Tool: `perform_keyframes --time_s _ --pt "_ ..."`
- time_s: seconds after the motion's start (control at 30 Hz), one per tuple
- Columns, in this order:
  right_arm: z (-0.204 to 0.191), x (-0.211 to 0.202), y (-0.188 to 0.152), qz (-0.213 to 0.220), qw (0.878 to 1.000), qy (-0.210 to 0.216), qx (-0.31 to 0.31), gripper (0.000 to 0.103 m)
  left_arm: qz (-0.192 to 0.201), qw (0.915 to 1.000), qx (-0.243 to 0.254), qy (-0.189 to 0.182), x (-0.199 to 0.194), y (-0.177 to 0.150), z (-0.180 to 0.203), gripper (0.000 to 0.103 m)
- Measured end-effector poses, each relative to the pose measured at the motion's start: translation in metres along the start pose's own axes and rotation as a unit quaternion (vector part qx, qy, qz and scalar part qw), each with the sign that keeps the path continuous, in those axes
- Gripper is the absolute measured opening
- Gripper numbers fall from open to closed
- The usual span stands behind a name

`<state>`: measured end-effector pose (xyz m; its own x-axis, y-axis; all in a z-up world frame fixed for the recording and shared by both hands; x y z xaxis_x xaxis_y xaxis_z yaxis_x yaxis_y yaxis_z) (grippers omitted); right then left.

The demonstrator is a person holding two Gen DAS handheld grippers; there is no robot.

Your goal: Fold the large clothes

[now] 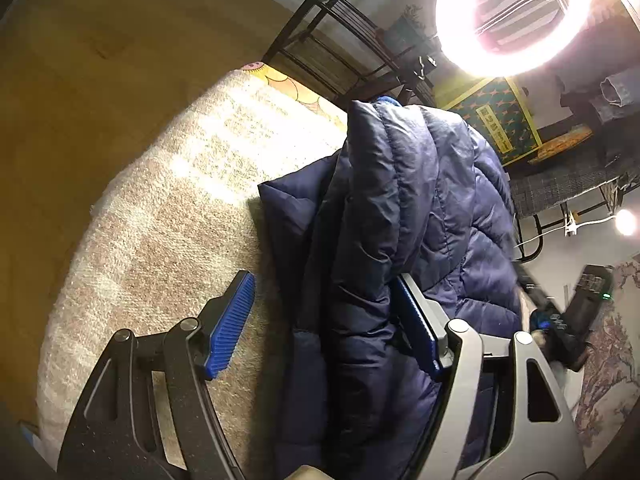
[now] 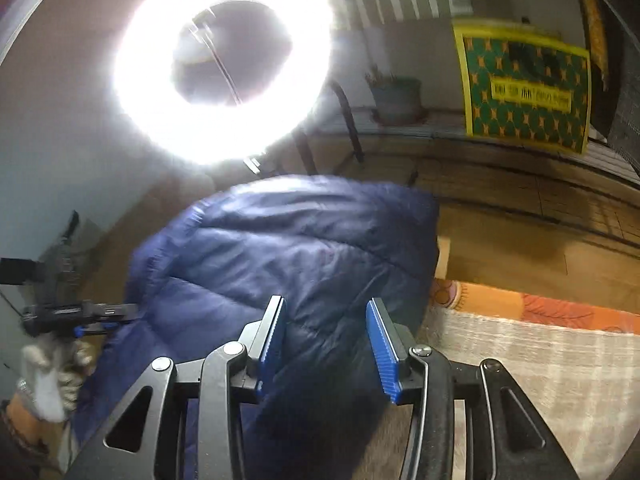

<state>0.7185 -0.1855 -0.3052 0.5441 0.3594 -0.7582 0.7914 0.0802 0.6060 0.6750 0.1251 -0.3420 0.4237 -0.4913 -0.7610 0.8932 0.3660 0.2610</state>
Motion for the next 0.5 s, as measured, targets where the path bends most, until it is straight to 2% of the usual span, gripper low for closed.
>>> perform_keyframes --time_s 0.1,0.17,0.23,0.27,0.3,0.33,0.5 --pt "-0.003 0.010 -0.008 -0.015 0.999 -0.021 -0.025 0.045 0.003 1.0000 0.000 -0.005 -0.002 0.003 -0.002 0.074" --pt "-0.002 0.004 -0.007 -0.021 0.999 -0.017 -0.024 0.049 0.008 0.9999 -0.002 -0.009 -0.006 0.007 -0.004 0.074" --pt "0.006 -0.012 -0.005 -0.012 1.000 0.004 0.001 0.071 0.011 0.9994 -0.021 -0.025 -0.010 0.010 -0.007 0.074" --pt "0.010 -0.019 -0.005 -0.007 1.000 0.013 0.016 0.078 0.010 0.9990 -0.031 -0.031 -0.009 0.012 -0.009 0.075" --pt "0.016 -0.028 -0.006 -0.002 0.999 0.030 0.039 0.089 0.007 0.9985 -0.039 -0.038 -0.008 0.013 -0.011 0.075" --pt "0.018 -0.032 -0.008 -0.003 0.998 0.043 0.053 0.093 0.005 0.9980 -0.044 -0.045 -0.007 0.014 -0.011 0.075" --pt "0.032 -0.041 -0.037 -0.044 0.984 0.124 0.120 0.093 -0.011 0.9964 -0.047 -0.070 0.004 0.015 -0.009 0.075"
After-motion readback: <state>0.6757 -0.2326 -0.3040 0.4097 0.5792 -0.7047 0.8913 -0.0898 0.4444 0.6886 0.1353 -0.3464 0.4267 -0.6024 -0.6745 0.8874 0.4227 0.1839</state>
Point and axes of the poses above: each gripper's, at about its wrist camera, not at the fingertips, and x roughly the way its jaws point, z to its right, y to its top, the point moved 10 cm from there along x, roughly the way its jaws point, and after that the axes turned 2 degrees about -y, right-handed, at the moved point
